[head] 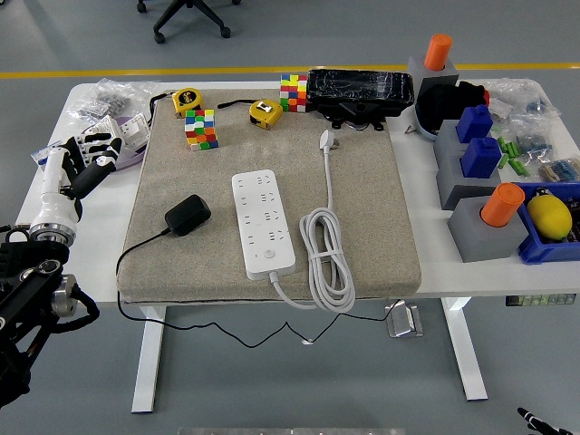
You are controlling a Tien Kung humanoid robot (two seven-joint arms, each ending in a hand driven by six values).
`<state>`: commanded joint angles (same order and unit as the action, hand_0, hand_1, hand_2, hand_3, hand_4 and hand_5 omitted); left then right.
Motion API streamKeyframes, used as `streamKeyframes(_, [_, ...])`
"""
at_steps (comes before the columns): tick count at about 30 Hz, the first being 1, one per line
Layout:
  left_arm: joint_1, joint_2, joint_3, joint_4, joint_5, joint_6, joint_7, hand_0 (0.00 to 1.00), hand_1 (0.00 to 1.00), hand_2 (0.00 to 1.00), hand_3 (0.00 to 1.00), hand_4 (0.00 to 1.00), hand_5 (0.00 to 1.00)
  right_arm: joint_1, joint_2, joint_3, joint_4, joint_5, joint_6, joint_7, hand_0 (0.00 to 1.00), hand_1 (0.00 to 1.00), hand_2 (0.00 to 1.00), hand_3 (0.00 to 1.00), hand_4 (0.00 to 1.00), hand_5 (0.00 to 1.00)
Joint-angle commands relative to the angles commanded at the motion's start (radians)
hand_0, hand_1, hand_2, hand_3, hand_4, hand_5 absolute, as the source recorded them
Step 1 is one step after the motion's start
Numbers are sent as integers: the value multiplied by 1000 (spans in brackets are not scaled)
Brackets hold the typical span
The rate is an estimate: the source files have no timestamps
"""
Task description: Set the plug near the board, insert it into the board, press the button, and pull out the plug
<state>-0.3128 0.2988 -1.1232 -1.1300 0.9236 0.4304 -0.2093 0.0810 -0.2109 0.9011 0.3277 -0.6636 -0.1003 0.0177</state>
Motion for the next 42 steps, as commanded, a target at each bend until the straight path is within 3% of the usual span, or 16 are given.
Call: streamKeyframes(42, [7, -8, -20, -14, 2, -14, 3, 443, 539, 538, 571, 747, 326, -11, 7, 27, 0, -12, 1, -1, 611, 639, 641, 550, 936, 486])
